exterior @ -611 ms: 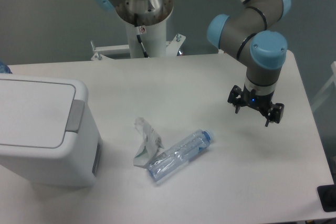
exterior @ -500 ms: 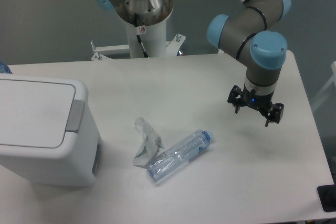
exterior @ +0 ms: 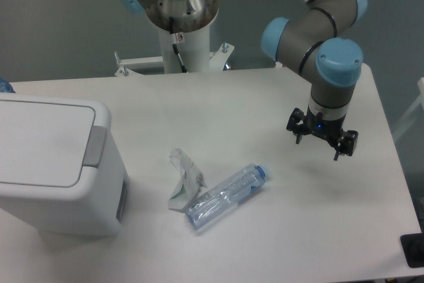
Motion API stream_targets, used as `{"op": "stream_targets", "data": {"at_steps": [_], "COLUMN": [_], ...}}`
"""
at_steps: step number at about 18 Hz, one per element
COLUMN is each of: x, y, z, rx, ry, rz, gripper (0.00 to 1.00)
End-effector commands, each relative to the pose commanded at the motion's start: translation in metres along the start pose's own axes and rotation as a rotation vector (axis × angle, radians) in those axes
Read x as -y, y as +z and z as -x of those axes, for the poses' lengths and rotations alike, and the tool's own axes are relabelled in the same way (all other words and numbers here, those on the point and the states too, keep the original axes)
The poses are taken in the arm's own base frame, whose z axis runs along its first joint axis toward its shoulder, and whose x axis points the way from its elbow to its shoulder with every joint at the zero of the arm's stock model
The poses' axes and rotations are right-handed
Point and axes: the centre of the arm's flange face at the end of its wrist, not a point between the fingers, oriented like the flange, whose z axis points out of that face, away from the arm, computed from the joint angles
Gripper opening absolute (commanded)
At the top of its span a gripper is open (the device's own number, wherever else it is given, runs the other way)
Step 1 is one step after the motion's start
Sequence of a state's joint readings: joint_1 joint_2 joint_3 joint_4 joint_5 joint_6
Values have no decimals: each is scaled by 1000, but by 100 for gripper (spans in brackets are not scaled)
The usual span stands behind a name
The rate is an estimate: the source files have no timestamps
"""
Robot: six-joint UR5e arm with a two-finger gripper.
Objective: Open the trash can
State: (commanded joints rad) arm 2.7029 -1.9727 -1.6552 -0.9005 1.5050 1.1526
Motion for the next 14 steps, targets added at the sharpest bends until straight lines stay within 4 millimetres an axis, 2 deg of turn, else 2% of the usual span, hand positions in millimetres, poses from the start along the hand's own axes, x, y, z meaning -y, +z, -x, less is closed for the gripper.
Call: {"op": "stream_targets", "data": {"at_steps": [4,10,14], "x": [41,130,160], "y": [-19,-66,-96], "z": [-18,-52,-64], "rx": [29,70,61], "ry": [-113,-290,-404], "rz": [-55,-157,-237], "gripper": [100,100,100]}}
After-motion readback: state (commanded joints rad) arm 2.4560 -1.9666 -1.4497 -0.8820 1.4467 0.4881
